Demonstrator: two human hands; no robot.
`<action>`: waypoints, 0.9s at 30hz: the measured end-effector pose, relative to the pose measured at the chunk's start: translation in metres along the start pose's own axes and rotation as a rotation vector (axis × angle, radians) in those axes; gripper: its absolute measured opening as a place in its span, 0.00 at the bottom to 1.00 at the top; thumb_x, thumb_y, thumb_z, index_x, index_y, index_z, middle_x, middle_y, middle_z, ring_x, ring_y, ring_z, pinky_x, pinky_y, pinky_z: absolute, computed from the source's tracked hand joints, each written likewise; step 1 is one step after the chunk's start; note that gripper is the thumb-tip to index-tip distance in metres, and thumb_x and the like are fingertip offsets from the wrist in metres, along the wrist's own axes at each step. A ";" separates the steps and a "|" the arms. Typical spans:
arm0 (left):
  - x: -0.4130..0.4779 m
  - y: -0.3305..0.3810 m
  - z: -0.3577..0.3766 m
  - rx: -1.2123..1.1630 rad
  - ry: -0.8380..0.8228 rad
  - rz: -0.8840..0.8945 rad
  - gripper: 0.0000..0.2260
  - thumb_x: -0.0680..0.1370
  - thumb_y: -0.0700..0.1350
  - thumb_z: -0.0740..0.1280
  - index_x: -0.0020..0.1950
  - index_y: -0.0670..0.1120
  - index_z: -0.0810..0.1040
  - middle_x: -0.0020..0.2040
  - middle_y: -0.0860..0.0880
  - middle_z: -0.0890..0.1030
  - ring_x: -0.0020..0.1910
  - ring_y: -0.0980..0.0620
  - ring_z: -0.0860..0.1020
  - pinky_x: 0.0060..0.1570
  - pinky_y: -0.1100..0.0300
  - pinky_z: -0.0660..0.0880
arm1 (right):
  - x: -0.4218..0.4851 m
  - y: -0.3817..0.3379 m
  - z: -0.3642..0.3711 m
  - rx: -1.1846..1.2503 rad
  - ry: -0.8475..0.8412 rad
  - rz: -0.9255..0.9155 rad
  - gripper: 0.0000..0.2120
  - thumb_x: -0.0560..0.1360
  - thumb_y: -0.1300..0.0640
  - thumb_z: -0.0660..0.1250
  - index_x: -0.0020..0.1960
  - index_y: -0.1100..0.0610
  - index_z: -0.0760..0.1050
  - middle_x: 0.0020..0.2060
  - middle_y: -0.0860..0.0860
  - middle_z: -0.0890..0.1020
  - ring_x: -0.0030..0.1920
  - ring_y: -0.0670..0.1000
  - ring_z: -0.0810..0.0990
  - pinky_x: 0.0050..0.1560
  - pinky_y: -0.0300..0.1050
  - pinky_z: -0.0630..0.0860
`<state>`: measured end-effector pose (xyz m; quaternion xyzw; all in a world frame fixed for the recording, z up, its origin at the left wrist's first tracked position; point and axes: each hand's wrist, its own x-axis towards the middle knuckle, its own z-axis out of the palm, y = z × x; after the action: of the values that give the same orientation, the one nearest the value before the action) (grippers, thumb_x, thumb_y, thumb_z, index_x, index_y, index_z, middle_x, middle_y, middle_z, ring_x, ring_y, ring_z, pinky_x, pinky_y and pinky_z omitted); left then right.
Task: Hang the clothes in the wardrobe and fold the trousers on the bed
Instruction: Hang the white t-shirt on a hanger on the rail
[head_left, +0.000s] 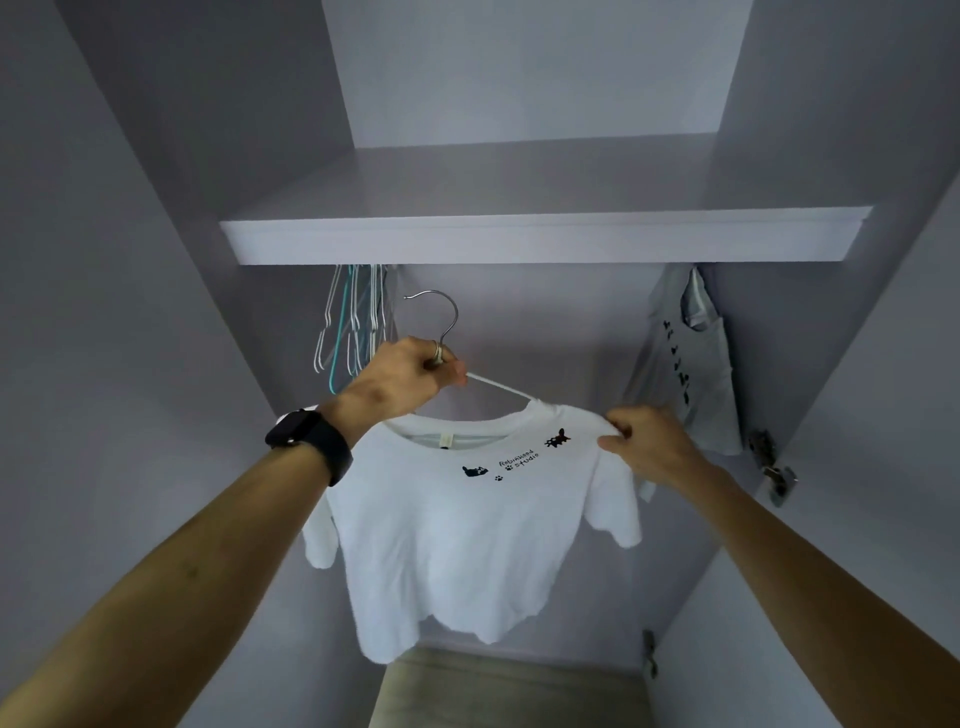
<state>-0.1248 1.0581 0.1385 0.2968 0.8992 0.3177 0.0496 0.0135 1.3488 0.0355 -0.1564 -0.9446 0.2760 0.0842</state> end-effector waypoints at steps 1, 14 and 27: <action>0.001 0.000 0.001 0.012 0.002 -0.004 0.08 0.80 0.54 0.68 0.46 0.55 0.86 0.45 0.50 0.85 0.45 0.50 0.81 0.36 0.73 0.70 | 0.000 0.000 -0.001 -0.007 0.018 -0.014 0.15 0.74 0.60 0.72 0.33 0.51 0.70 0.28 0.46 0.74 0.35 0.53 0.74 0.33 0.34 0.65; 0.012 0.004 0.009 0.077 -0.040 0.034 0.07 0.80 0.53 0.68 0.45 0.56 0.86 0.39 0.54 0.82 0.35 0.59 0.75 0.33 0.74 0.67 | 0.016 -0.039 0.018 0.200 0.016 -0.266 0.07 0.78 0.54 0.71 0.48 0.57 0.84 0.38 0.56 0.83 0.42 0.58 0.80 0.46 0.50 0.76; 0.017 -0.007 -0.005 0.045 0.008 -0.001 0.07 0.80 0.53 0.69 0.49 0.55 0.87 0.47 0.52 0.85 0.46 0.54 0.80 0.38 0.76 0.67 | 0.022 -0.036 -0.002 0.085 0.071 -0.132 0.34 0.69 0.52 0.79 0.73 0.51 0.72 0.66 0.51 0.77 0.67 0.54 0.73 0.65 0.42 0.67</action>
<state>-0.1431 1.0609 0.1398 0.2963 0.9064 0.2984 0.0394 -0.0155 1.3285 0.0586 -0.0996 -0.9367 0.3040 0.1423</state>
